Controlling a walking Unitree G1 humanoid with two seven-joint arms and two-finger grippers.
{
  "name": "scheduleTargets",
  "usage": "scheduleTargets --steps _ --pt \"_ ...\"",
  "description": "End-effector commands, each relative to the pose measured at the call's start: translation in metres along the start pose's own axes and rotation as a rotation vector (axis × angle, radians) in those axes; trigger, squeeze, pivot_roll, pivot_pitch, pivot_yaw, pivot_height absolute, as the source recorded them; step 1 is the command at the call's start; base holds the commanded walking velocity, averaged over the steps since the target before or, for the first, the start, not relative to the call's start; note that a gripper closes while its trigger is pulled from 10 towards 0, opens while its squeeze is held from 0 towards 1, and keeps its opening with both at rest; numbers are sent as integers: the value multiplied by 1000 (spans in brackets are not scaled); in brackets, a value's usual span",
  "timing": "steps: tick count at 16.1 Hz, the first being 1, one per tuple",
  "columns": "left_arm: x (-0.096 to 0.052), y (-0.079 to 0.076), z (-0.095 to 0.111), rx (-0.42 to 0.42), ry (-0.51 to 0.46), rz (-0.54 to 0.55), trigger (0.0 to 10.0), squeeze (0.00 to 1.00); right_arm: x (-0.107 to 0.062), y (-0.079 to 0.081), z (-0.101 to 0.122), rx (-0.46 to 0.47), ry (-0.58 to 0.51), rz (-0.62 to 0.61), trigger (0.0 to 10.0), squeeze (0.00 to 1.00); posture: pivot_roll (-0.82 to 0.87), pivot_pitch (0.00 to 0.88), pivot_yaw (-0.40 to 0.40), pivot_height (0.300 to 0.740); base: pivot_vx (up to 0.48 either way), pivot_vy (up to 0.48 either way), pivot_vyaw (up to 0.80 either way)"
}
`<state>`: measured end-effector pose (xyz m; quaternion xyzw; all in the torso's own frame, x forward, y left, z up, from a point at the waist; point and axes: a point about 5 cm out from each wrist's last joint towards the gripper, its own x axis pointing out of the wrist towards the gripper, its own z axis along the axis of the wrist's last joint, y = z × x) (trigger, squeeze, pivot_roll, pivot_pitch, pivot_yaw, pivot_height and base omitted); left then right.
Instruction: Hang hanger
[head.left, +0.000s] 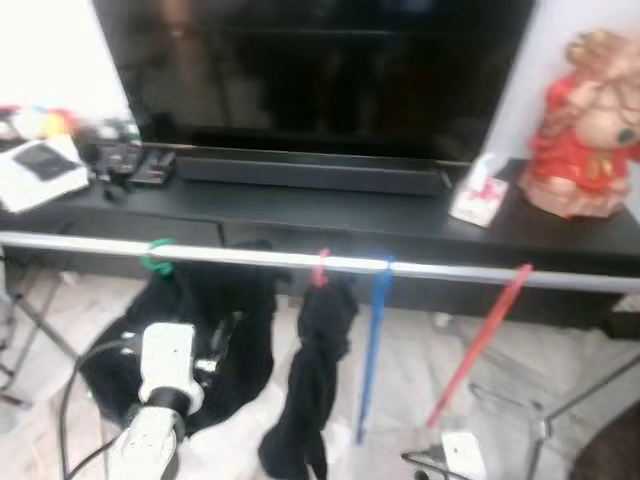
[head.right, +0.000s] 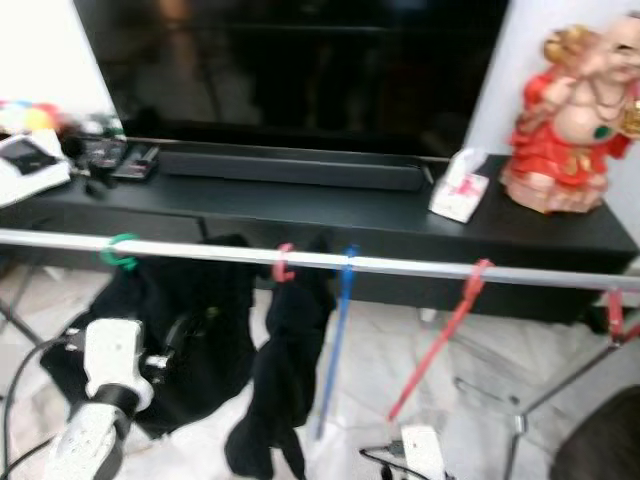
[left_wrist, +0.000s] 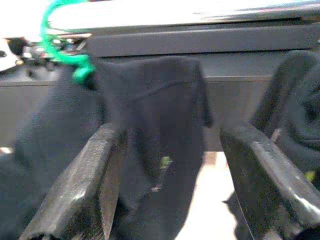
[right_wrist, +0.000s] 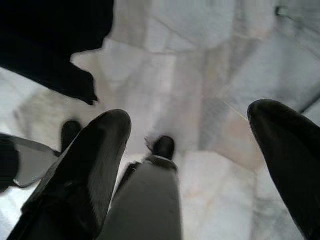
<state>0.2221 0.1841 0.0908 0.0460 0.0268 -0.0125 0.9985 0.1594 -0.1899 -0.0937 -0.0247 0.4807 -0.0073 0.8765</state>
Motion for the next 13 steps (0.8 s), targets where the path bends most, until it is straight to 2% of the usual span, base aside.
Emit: scheduleTargets --steps 1,13 --pt "1 -3 3 -6 -6 -9 10000 0 -2 -5 -8 6 25 -15 10000 0 -27 0 -9 740 0 285 0" --pt "1 -6 4 -8 -4 -21 10000 0 -2 -6 -9 9 27 -28 10000 0 -29 0 -10 740 0 284 0"
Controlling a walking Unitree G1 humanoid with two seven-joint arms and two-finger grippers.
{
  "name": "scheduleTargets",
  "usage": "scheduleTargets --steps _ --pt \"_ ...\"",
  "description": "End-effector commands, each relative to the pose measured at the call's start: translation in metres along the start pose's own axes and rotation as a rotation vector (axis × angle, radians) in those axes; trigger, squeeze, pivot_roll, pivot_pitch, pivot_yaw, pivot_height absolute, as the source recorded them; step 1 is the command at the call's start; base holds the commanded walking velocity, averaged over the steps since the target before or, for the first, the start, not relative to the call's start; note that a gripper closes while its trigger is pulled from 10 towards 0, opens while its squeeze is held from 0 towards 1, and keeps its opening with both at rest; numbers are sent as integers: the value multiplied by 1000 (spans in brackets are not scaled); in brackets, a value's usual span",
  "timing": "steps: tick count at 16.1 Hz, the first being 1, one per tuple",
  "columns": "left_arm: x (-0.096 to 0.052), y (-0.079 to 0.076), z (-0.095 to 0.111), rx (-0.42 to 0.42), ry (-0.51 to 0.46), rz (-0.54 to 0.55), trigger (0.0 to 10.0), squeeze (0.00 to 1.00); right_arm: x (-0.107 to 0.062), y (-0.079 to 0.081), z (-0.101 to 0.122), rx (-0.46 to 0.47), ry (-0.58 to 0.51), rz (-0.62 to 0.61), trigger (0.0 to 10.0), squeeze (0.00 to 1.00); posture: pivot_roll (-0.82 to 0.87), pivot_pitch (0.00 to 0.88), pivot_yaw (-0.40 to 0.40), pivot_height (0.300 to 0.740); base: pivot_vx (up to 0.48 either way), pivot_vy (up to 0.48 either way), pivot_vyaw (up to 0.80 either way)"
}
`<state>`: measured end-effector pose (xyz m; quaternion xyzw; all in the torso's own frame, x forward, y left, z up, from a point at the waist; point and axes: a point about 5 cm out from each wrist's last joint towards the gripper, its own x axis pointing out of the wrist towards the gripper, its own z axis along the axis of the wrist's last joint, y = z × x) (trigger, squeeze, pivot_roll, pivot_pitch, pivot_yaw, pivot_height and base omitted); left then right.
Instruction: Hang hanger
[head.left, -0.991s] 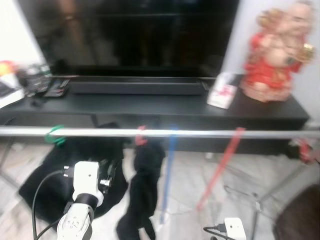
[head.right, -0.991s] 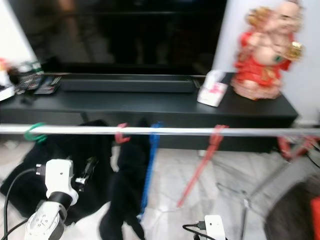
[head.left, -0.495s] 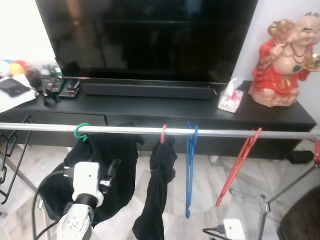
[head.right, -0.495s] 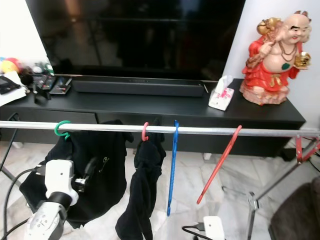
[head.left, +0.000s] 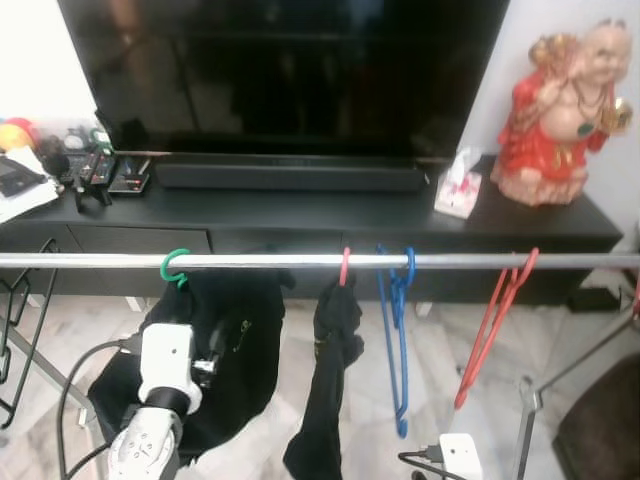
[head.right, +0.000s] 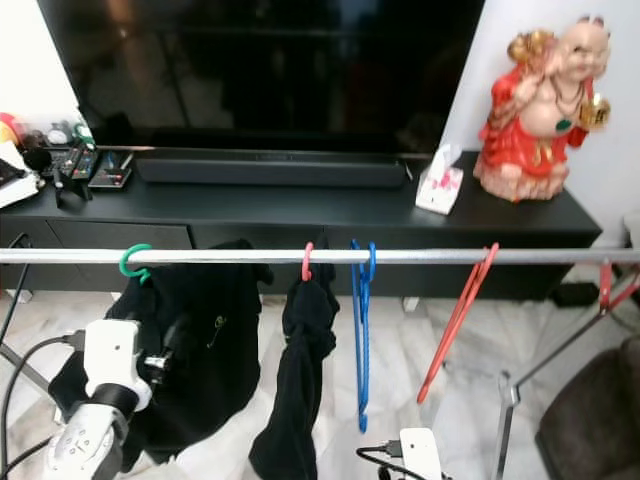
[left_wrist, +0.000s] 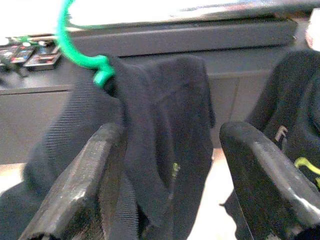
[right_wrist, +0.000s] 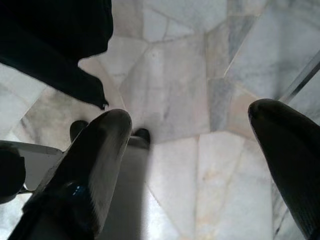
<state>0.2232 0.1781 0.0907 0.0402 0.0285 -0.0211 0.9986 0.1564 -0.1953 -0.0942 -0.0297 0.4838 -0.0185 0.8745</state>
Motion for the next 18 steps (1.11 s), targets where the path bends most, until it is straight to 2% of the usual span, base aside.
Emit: scheduleTargets --steps 1,5,12,14,15,18 --pt "0 0 3 5 -5 -4 10000 0 -1 0 -6 6 19 -4 10000 0 -29 0 -10 740 0 285 0" --pt "0 0 4 5 -8 -5 10000 0 -1 0 -6 4 20 -3 10000 0 -29 0 -11 740 0 280 0" --pt "3 -2 19 34 -46 -54 10000 0 -1 -1 -7 -1 23 0 10000 0 -29 0 -14 740 0 0 0" --pt "5 6 16 78 -13 -30 10000 0 -1 -1 -6 -4 24 4 10000 0 -28 0 -16 740 0 0 0" --pt "10 15 17 71 7 2 10000 0 -1 -1 -6 -6 24 6 10000 0 -28 0 -16 740 0 0 0" --pt "17 28 24 51 38 -30 10000 0 -1 -1 -6 -18 26 7 10000 0 -24 0 -21 740 0 0 0"
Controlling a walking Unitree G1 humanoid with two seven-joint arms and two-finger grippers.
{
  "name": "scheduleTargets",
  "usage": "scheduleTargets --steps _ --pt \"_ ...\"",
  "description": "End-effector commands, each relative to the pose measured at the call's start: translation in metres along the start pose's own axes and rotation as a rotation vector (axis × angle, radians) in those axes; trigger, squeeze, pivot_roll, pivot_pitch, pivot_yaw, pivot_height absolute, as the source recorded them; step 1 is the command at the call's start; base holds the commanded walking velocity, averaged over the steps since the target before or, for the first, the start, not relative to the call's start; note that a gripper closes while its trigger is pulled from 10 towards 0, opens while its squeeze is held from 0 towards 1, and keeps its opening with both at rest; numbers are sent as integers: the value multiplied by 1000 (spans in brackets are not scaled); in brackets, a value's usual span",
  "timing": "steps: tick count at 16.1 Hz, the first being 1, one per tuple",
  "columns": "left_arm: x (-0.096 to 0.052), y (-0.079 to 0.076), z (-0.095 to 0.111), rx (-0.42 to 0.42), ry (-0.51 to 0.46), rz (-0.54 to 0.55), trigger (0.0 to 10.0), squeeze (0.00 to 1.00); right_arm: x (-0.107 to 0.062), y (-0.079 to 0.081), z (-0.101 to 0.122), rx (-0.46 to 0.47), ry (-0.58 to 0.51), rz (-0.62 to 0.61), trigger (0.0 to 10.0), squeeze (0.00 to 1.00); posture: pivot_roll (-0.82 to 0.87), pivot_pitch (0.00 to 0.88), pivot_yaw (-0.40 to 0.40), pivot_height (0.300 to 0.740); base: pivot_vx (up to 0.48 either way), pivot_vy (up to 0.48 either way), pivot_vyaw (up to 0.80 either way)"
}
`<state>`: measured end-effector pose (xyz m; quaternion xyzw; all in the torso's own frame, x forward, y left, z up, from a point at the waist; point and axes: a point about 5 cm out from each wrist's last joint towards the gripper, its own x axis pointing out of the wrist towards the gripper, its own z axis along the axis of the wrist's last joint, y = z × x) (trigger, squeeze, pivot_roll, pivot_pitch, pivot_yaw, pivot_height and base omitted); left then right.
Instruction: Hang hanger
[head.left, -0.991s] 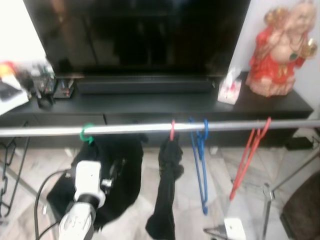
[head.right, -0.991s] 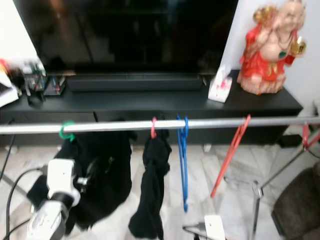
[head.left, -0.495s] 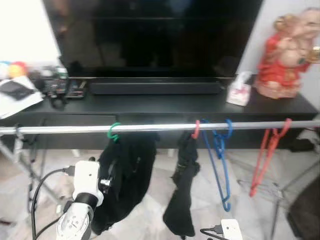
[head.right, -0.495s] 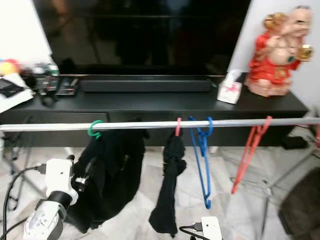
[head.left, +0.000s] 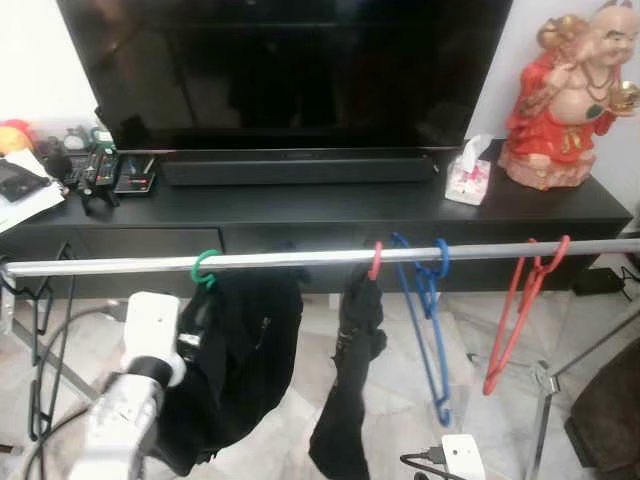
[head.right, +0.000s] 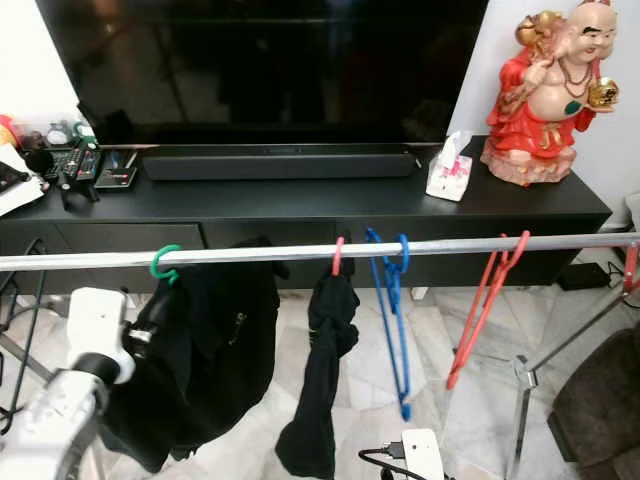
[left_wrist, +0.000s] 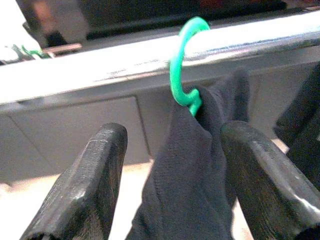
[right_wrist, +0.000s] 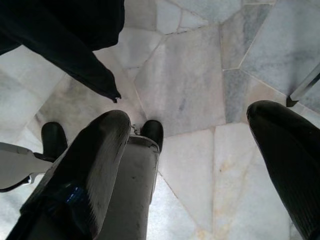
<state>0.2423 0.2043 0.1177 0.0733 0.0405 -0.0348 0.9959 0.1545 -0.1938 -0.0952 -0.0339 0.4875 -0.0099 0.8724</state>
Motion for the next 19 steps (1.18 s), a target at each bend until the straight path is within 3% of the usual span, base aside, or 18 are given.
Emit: scheduleTargets --steps 1,4,5,6,9,10,11,15,19 --pt "0 3 1 -13 18 -33 10000 0 -1 -3 -4 -2 19 -4 10000 0 -24 0 -21 740 0 0 0" --pt "-3 13 -9 39 99 -159 10000 12 -1 -2 -4 -4 19 -1 10000 0 -26 0 -19 740 0 0 0" --pt "-3 16 -11 45 112 -174 10000 871 -1 -2 -4 -3 18 -2 10000 0 -28 0 -19 740 0 0 0" --pt "-2 19 -13 21 117 -163 10000 1000 -1 -2 -4 -3 18 -3 10000 0 -29 0 -19 740 0 0 0" --pt "7 23 -18 4 113 -152 10000 1000 -1 -2 -4 -4 19 -2 10000 0 -31 0 -23 740 0 0 0" --pt "13 24 -20 24 111 -143 10000 322 -1 -2 -4 -4 19 -2 10000 0 -37 0 -23 740 0 0 0" --pt "21 26 -20 31 96 -118 10000 0 -1 -2 -4 -3 17 -3 10000 0 -42 0 -22 740 0 0 0" --pt "29 33 -18 38 75 -72 10000 0 -1 -2 -4 -2 16 -2 10000 0 -44 0 -24 740 0 0 0" --pt "29 49 -39 66 142 -46 10000 0 -1 -1 -3 -6 13 6 10000 0 -45 0 -21 740 0 0 0"
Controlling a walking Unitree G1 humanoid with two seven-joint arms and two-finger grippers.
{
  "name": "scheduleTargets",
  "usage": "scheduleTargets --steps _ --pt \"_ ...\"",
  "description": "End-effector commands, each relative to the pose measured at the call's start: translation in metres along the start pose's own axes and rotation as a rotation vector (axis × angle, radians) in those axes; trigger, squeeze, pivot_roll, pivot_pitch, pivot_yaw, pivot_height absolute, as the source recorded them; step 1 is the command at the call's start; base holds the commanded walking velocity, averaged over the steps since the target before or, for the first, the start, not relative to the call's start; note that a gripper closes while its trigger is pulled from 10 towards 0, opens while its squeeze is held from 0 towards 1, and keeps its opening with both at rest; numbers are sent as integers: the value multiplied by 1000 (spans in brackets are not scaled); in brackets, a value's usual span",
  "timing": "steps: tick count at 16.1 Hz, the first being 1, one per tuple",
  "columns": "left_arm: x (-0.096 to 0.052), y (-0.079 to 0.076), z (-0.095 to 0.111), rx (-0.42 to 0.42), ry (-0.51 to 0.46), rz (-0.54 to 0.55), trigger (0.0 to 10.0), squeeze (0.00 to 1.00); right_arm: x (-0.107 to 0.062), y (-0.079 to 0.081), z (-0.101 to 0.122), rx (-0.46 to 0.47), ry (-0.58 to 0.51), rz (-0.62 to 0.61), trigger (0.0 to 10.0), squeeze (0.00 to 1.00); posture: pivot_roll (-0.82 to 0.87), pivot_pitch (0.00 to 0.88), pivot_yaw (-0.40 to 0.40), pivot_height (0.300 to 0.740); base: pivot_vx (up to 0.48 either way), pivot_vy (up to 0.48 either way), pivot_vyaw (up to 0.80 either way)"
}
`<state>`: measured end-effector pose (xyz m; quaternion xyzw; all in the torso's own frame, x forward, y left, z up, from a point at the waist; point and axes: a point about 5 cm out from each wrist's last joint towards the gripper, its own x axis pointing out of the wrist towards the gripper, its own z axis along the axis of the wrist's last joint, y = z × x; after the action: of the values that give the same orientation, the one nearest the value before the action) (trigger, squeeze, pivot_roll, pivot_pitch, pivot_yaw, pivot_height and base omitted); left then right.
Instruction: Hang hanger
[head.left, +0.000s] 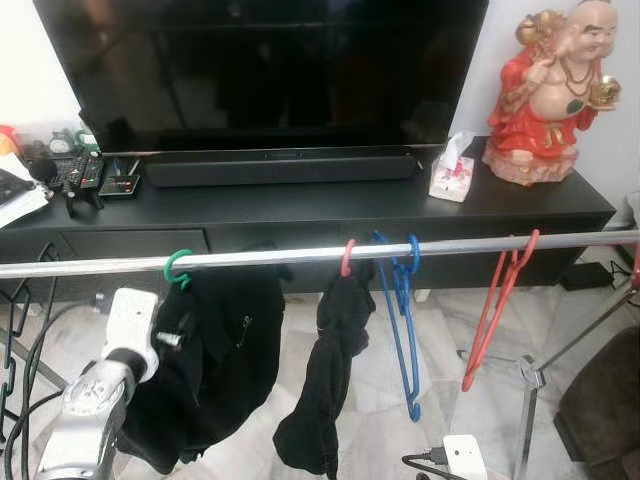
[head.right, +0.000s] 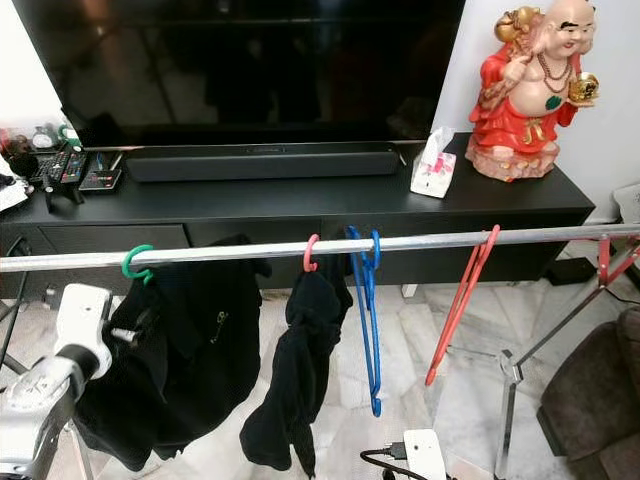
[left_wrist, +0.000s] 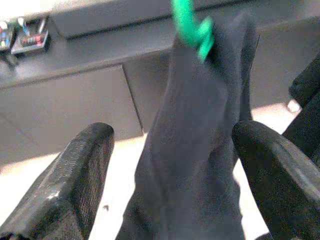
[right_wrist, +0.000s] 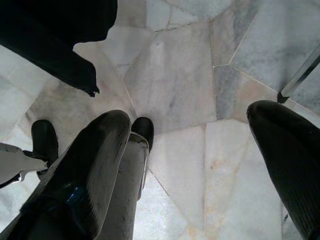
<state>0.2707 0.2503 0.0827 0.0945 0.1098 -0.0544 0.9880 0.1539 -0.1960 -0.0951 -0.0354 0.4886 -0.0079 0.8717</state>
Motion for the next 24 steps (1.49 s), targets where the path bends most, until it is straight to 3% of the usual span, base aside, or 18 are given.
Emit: scheduleTargets --steps 1,5,10,13,14,17,24 --pt "0 7 -2 25 11 4 10000 0 0 1 -3 -2 11 4 10000 0 -45 0 -21 740 0 0 0" --pt "1 3 -16 0 37 -34 10000 0 0 1 -3 3 10 3 10000 0 -48 0 -21 740 0 0 0" --pt "14 -20 -2 -27 -61 -141 10000 0 -1 0 -3 3 6 7 10000 0 -55 0 -21 740 0 0 0" --pt "16 -24 -3 -1 -59 -159 9765 0 -1 1 -3 3 7 8 10000 0 -52 0 -22 740 0 0 0" --pt "17 -24 -6 2 -48 -151 3373 0 -1 1 -3 4 8 8 10000 0 -56 0 -19 740 0 0 0" --pt "16 -24 -8 6 -41 -142 275 0 -1 1 -4 5 8 8 10000 0 -53 0 -20 740 0 0 0" --pt "16 -25 -9 3 -42 -133 0 0 -1 1 -4 8 6 7 10000 0 -52 0 -19 740 0 0 0"
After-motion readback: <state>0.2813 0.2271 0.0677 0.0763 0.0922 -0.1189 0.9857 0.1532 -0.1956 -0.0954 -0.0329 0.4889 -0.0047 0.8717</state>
